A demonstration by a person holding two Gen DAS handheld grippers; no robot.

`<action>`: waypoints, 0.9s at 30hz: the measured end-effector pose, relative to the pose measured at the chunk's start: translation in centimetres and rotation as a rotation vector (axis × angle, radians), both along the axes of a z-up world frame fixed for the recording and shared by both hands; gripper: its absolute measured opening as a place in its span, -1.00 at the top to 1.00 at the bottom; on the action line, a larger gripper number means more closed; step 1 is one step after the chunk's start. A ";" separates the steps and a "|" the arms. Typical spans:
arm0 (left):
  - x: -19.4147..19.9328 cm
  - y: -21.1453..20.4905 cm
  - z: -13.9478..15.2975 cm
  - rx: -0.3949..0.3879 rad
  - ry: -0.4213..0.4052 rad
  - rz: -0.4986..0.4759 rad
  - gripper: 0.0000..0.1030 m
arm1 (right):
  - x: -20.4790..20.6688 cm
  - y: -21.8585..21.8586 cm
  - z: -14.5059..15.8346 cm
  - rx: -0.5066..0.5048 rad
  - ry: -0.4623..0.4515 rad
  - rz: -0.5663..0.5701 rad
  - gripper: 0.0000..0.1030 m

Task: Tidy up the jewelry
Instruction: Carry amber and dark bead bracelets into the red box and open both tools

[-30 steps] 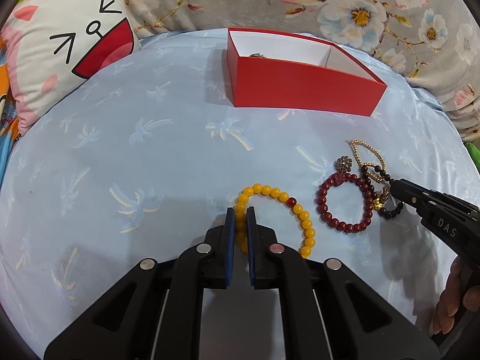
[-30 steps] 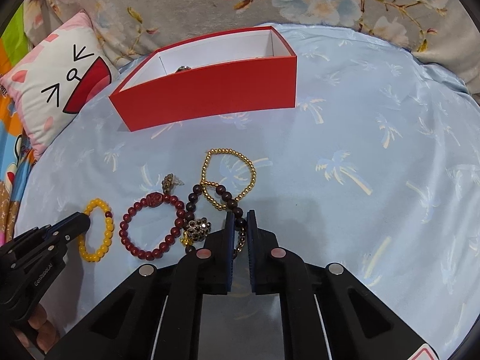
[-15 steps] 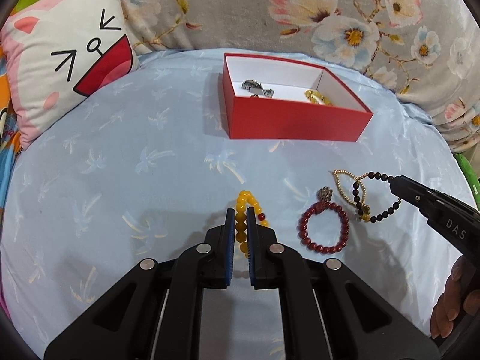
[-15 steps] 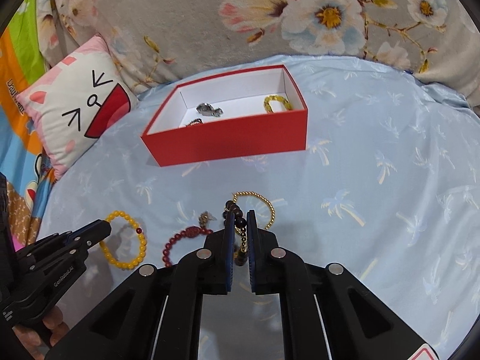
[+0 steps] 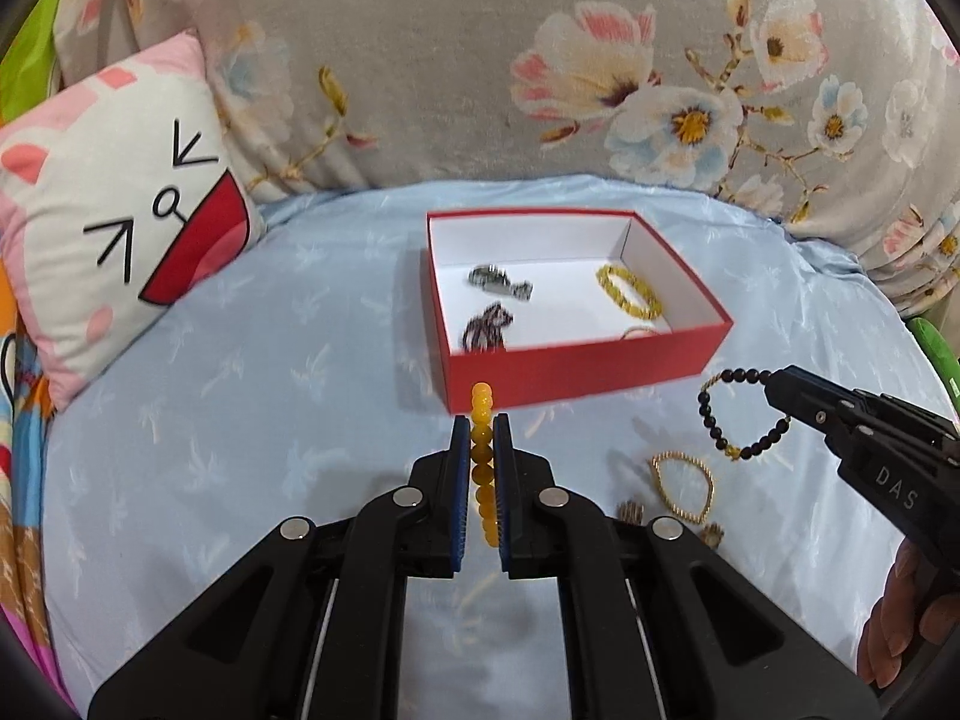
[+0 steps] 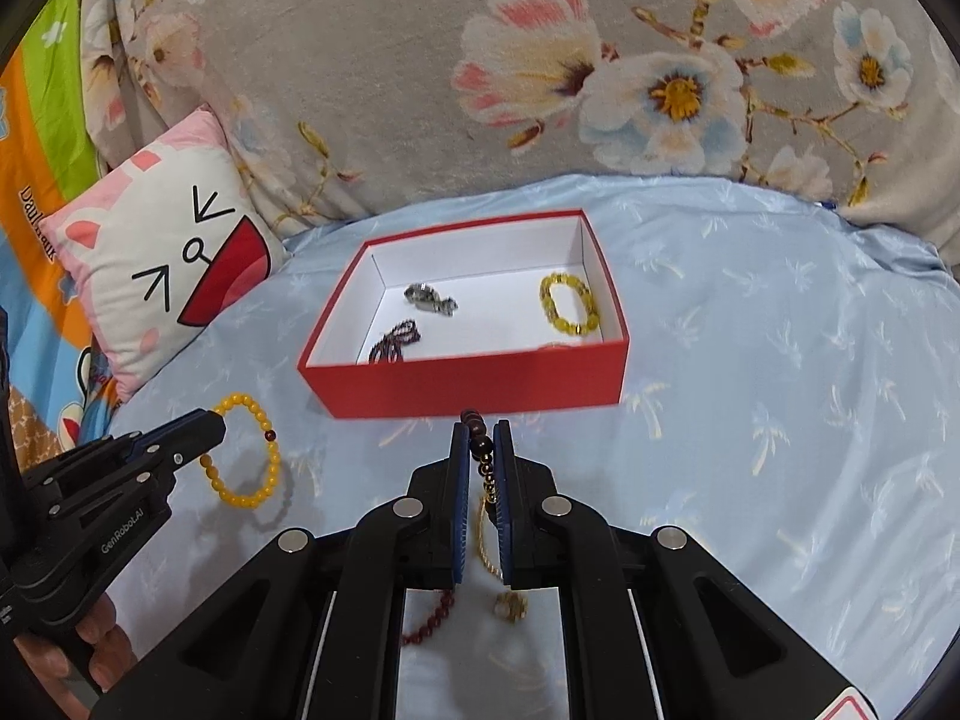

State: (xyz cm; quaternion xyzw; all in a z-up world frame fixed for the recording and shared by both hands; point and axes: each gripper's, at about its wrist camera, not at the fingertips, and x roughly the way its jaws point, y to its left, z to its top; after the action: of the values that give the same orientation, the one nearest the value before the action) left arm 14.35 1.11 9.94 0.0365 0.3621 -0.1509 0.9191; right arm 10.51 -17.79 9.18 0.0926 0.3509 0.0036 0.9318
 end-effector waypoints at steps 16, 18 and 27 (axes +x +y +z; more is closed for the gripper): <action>8.5 -3.7 2.8 0.011 -0.060 0.016 0.86 | 8.2 -0.7 3.1 -0.027 -0.048 0.009 0.85; 9.6 -4.2 2.7 0.014 -0.063 0.016 0.86 | 9.4 -1.0 3.0 -0.021 -0.044 0.008 0.85; 13.2 -5.1 1.7 0.014 -0.043 0.023 0.86 | 12.9 -1.7 1.6 -0.025 -0.010 -0.009 0.85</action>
State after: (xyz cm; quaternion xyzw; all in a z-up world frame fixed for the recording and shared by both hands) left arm 27.56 -3.96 11.63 0.0421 0.3436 -0.1369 0.9281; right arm 23.45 -19.49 10.81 0.0825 0.3458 -0.0044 0.9347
